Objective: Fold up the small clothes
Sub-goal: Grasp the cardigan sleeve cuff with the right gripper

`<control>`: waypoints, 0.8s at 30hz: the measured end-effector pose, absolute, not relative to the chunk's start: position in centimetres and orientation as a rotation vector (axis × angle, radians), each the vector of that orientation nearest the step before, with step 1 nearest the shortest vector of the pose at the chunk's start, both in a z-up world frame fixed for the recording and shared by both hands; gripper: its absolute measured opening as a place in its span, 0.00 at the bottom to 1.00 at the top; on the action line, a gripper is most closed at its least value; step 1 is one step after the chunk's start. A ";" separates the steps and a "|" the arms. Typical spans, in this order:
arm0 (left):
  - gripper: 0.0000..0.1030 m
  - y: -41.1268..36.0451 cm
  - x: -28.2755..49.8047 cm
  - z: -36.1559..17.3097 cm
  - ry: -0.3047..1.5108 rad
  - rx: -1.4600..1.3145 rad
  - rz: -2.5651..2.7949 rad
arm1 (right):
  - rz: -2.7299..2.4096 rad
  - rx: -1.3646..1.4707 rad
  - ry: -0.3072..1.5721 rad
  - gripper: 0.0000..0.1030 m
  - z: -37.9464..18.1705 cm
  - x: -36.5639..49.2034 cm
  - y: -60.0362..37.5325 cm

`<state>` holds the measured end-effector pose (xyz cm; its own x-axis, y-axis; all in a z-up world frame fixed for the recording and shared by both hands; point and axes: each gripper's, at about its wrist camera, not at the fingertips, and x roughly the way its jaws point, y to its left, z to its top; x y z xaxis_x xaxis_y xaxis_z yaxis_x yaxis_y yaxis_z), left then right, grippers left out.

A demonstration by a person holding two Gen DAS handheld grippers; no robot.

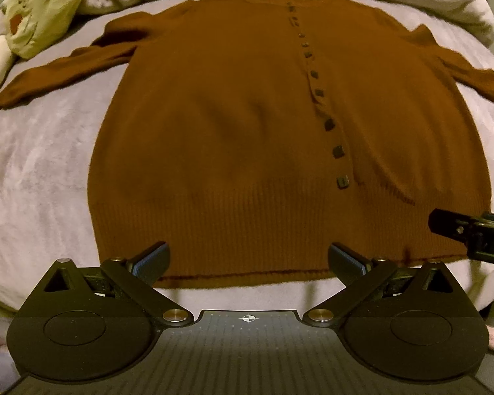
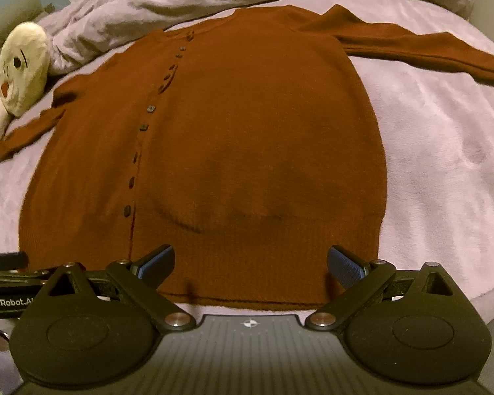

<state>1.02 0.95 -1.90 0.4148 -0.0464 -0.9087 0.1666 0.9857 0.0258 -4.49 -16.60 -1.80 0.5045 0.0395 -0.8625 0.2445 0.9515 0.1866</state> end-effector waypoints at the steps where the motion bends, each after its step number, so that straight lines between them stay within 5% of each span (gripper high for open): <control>1: 1.00 1.0 1.1 -1.9 1.136 0.112 -0.134 | -0.125 0.313 1.035 0.96 -1.8 -4.5 -16.8; 24: 1.00 0.6 5.5 -5.5 1.241 0.043 -0.018 | -0.037 0.478 1.017 0.96 -5.8 -3.5 -22.4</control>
<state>5.49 0.56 -5.48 0.3237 0.0097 -0.9461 0.0372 0.9990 0.0230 -3.45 -22.40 -5.84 0.5343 0.1889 -0.8239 0.2485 0.8965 0.3667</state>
